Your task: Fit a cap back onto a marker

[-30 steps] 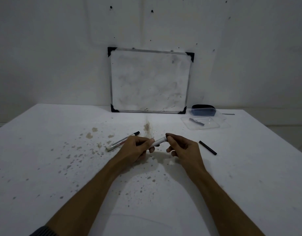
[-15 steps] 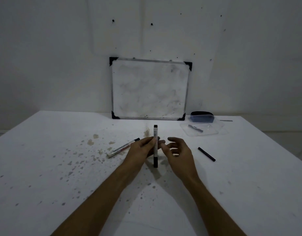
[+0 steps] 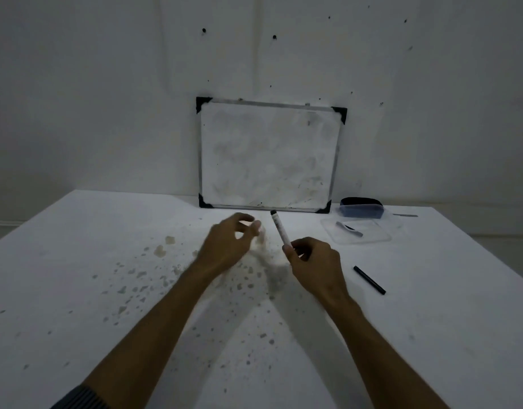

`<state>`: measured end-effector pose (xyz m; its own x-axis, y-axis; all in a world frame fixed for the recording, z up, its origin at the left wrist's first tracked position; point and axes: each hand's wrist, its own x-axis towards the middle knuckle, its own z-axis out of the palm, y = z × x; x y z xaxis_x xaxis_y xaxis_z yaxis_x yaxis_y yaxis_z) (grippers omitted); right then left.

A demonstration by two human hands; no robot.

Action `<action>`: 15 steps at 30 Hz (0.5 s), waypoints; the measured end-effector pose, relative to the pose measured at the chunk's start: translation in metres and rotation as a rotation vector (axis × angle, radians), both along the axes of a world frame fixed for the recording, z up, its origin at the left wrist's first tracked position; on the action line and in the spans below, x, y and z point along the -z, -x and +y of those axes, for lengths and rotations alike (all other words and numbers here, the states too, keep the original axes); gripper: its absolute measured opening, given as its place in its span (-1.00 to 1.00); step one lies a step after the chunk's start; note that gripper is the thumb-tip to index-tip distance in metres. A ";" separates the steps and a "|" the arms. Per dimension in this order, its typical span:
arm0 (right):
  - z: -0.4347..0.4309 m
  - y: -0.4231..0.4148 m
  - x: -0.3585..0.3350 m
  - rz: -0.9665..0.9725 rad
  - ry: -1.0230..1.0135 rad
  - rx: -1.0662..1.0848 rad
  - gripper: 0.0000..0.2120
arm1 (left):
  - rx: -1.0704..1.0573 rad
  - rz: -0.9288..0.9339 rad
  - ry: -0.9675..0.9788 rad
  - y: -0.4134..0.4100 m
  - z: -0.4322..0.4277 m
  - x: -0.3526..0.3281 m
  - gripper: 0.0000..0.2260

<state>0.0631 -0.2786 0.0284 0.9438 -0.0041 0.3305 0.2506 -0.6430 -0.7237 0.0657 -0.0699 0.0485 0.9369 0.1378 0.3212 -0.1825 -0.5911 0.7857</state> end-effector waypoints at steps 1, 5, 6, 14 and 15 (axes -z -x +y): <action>0.001 -0.012 -0.001 0.005 0.047 0.023 -0.72 | -0.071 -0.027 -0.098 -0.007 0.017 0.004 -0.66; 0.016 -0.061 -0.002 0.039 0.176 0.114 -0.73 | -0.190 0.166 -0.296 -0.020 0.075 0.034 -0.59; 0.023 -0.071 -0.001 0.043 0.203 0.131 -0.73 | -0.178 0.184 -0.326 -0.021 0.083 0.043 -0.59; 0.058 -0.113 0.014 0.118 0.287 0.216 -0.71 | -0.177 0.117 -0.433 -0.031 0.094 0.066 -0.57; 0.059 -0.114 0.015 0.121 0.276 0.223 -0.70 | -0.179 0.112 -0.427 -0.032 0.094 0.067 -0.57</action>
